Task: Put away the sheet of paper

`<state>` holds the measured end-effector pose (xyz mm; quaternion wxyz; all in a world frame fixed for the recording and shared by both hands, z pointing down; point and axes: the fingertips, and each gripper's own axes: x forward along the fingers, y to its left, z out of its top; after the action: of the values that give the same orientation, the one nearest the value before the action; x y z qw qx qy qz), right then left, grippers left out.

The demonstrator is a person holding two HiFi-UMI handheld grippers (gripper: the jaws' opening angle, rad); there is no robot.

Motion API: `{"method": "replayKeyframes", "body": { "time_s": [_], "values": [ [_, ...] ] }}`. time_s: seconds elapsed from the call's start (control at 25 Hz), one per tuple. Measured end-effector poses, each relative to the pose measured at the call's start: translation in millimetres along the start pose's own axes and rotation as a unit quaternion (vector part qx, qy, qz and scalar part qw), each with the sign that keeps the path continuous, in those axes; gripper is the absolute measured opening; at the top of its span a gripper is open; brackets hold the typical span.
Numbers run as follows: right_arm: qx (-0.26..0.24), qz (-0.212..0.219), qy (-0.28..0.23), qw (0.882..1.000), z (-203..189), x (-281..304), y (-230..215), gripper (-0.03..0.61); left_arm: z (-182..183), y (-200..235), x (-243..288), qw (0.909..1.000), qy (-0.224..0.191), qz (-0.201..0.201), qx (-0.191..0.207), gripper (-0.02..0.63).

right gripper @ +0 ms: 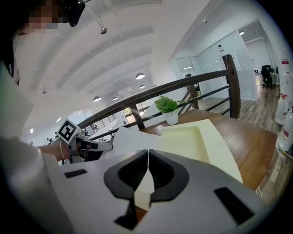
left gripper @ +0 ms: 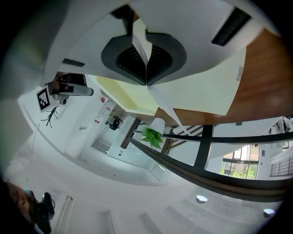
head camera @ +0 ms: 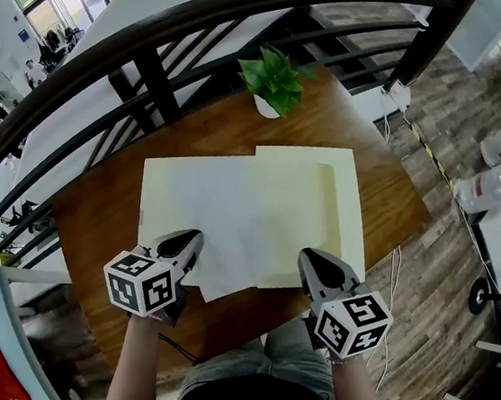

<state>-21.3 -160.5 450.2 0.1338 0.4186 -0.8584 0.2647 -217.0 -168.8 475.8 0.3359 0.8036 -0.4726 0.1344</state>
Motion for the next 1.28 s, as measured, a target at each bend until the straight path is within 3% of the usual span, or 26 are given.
{"method": "replayKeyframes", "body": {
  "time_s": [1.28],
  "values": [
    [0.006,0.005,0.023,1.000,-2,-14,-47,0.029,-10,-24,65,0.9987,0.049,0.004,-0.015,0.021]
  ]
}}
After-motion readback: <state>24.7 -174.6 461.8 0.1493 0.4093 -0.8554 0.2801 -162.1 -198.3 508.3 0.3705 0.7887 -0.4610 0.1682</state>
